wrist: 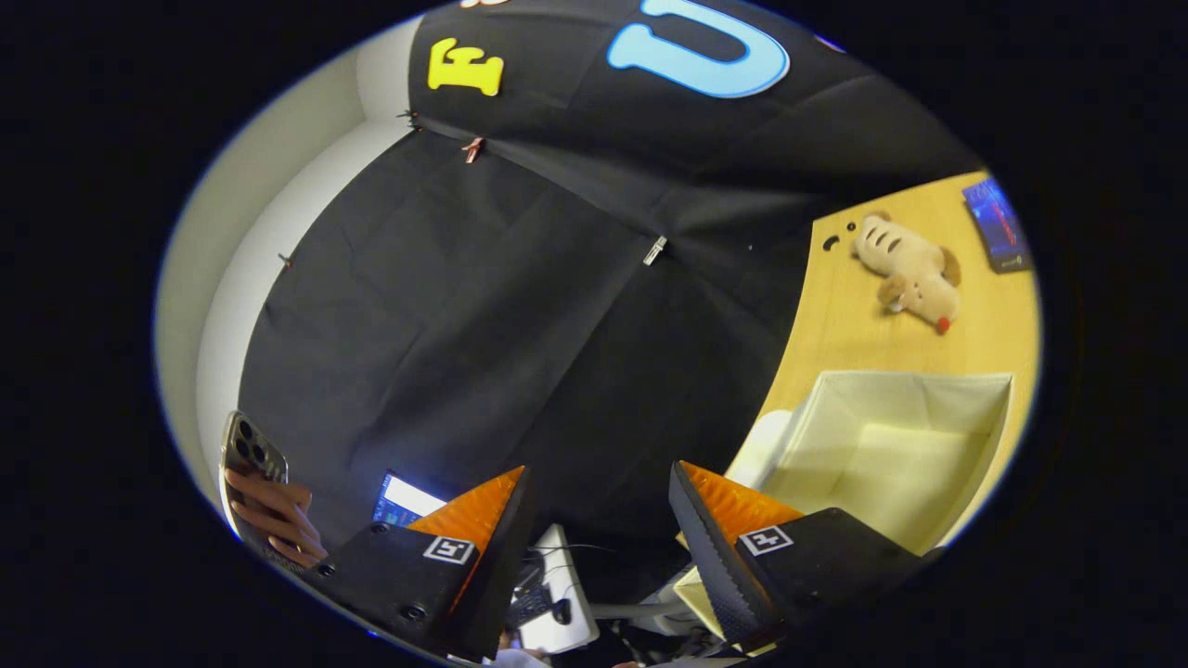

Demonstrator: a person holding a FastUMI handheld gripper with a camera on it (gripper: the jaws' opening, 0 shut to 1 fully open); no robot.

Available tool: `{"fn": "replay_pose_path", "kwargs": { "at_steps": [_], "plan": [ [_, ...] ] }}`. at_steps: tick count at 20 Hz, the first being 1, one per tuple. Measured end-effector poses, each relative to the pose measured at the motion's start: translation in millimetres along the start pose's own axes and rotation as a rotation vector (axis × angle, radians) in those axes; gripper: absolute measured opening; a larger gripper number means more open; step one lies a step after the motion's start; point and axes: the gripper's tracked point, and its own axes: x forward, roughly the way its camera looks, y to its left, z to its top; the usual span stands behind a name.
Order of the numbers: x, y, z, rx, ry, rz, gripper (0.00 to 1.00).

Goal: Open the storage box then place both shoes into the box .Put the left shoe in first, then the right shoe, with the right side of both shoes facing outward in a uniform manner.

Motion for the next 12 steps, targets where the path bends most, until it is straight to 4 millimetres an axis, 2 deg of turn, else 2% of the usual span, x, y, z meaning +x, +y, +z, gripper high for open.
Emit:
{"fn": "replay_pose_path", "kwargs": {
  "at_steps": [3, 5, 12],
  "plan": [
    [-23.6, -12.5, 7.3, -0.119, -0.047, -0.061, 0.95],
    [-42.6, -18.8, 15.2, -0.186, -0.087, -0.097, 0.95],
    [-136.0, -58.0, 44.2, -0.454, -0.201, -0.345, 0.98]
  ]
}}
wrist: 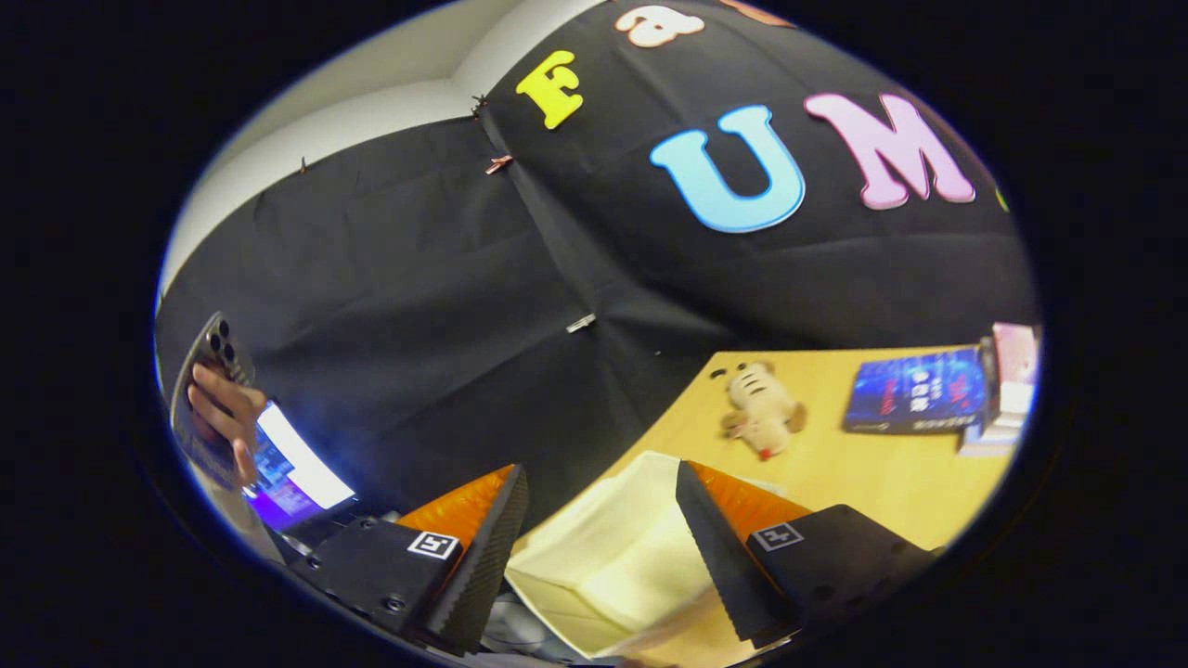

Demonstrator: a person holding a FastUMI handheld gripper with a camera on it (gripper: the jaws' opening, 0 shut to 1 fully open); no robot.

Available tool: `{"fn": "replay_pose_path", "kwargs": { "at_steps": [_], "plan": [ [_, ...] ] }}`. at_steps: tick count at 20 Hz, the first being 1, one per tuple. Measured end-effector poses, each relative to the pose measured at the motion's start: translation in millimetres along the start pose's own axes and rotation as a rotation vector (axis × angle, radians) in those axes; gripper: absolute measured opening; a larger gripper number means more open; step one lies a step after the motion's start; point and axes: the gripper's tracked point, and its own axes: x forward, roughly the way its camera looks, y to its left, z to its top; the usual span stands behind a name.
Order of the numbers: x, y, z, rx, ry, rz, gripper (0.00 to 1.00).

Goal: Open the storage box then place both shoes into the box .Put the left shoe in first, then the right shoe, with the right side of both shoes facing outward in a uniform manner.

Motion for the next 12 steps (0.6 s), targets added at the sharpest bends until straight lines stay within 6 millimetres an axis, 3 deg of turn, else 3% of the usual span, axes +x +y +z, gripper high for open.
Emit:
{"fn": "replay_pose_path", "kwargs": {
  "at_steps": [4, 8, 12],
  "plan": [
    [-43.8, -61.2, -4.2, -0.014, 0.028, -0.158, 0.98],
    [-83.1, -115.7, -26.7, 0.027, 0.113, -0.300, 0.98],
    [-115.7, -161.7, -76.7, 0.108, 0.260, -0.419, 0.98]
  ]
}}
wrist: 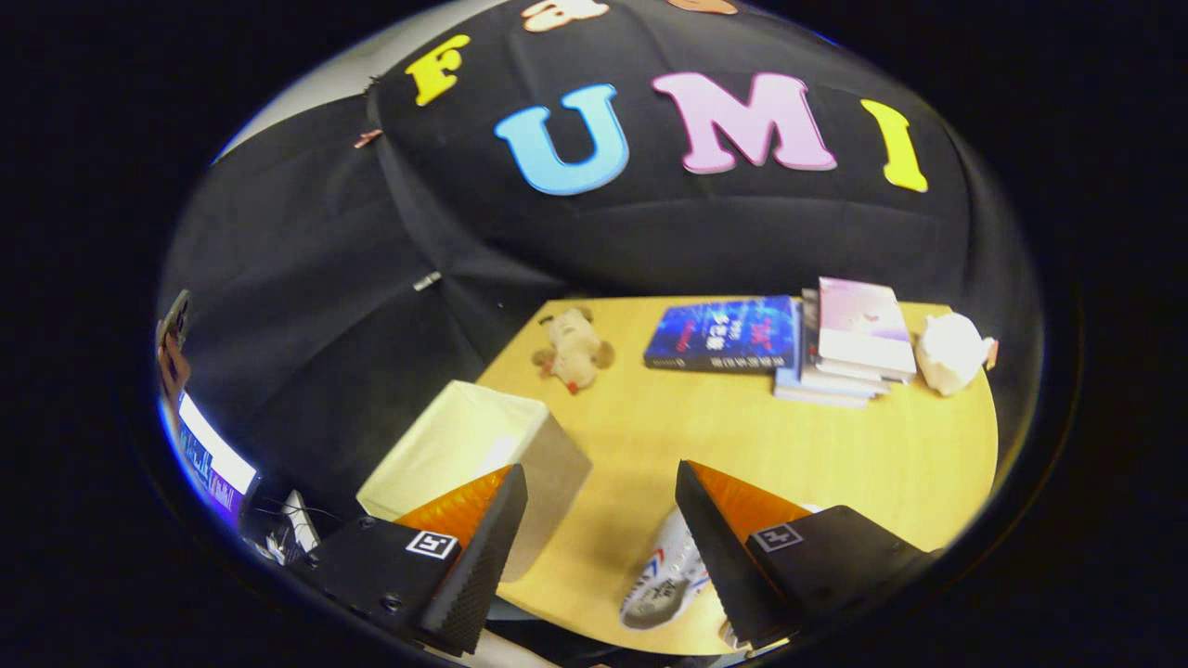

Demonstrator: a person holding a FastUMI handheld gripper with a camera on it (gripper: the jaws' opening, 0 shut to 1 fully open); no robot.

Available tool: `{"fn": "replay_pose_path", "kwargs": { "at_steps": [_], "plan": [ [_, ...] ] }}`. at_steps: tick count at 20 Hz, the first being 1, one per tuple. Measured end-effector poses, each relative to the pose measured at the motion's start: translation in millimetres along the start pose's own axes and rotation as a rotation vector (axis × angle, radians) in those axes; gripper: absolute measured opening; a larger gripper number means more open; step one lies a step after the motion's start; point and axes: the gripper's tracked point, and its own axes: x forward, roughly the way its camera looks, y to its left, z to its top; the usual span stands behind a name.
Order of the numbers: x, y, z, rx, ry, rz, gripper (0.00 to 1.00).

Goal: Open the storage box then place both shoes into the box .Put the left shoe in first, then the right shoe, with the right side of both shoes facing outward in a uniform manner.

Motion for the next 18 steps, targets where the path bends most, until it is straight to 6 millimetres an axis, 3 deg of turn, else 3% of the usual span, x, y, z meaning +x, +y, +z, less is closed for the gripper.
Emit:
{"fn": "replay_pose_path", "kwargs": {
  "at_steps": [3, 7, 10, 13, 18],
  "plan": [
    [8.5, -35.4, -50.9, 0.006, 0.141, -0.079, 0.97],
    [32.9, -56.7, -117.7, 0.033, 0.315, -0.142, 0.95],
    [51.9, -69.8, -151.9, 0.046, 0.388, -0.174, 0.89],
    [66.2, -82.3, -168.8, 0.064, 0.421, -0.209, 0.82],
    [82.4, -86.1, -172.5, 0.114, 0.414, -0.212, 0.75]
  ]
}}
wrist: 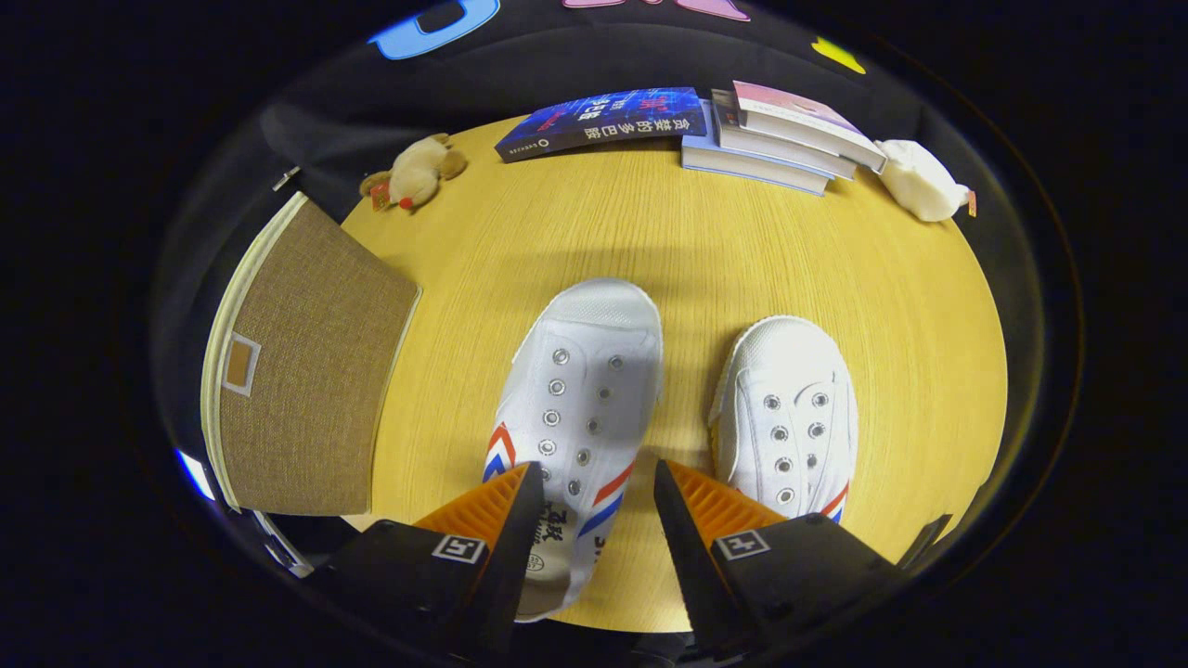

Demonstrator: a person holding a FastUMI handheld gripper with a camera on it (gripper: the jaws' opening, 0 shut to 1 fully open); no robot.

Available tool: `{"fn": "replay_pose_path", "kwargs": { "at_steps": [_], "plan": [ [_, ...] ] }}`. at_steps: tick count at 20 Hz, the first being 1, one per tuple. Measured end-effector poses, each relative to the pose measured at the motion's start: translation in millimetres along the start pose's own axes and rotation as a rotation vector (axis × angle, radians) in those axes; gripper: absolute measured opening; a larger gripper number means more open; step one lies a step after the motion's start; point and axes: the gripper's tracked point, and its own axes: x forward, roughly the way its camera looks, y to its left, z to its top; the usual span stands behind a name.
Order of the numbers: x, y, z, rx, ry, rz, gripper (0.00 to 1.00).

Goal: Open the storage box then place both shoes into the box .Put the left shoe in first, then the right shoe, with the right side of both shoes facing outward in a uniform manner.

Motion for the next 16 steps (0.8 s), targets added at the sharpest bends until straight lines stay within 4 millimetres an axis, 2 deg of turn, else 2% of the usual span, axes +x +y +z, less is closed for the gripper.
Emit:
{"fn": "replay_pose_path", "kwargs": {
  "at_steps": [2, 3, 5, 7, 12, 16],
  "plan": [
    [0.5, -0.6, 0.1, 0.014, 0.004, -0.011, 0.55],
    [1.2, -10.5, -1.5, 0.028, 0.002, -0.040, 0.42],
    [-0.3, -9.1, 0.0, 0.124, 0.013, -0.030, 0.16],
    [-3.0, -9.0, 1.7, 0.171, -0.006, 0.004, 0.10],
    [-24.8, -8.1, -3.2, 0.190, -0.012, -0.016, 0.09],
    [-50.8, 5.4, 13.4, 0.289, -0.046, 0.037, 0.09]
  ]
}}
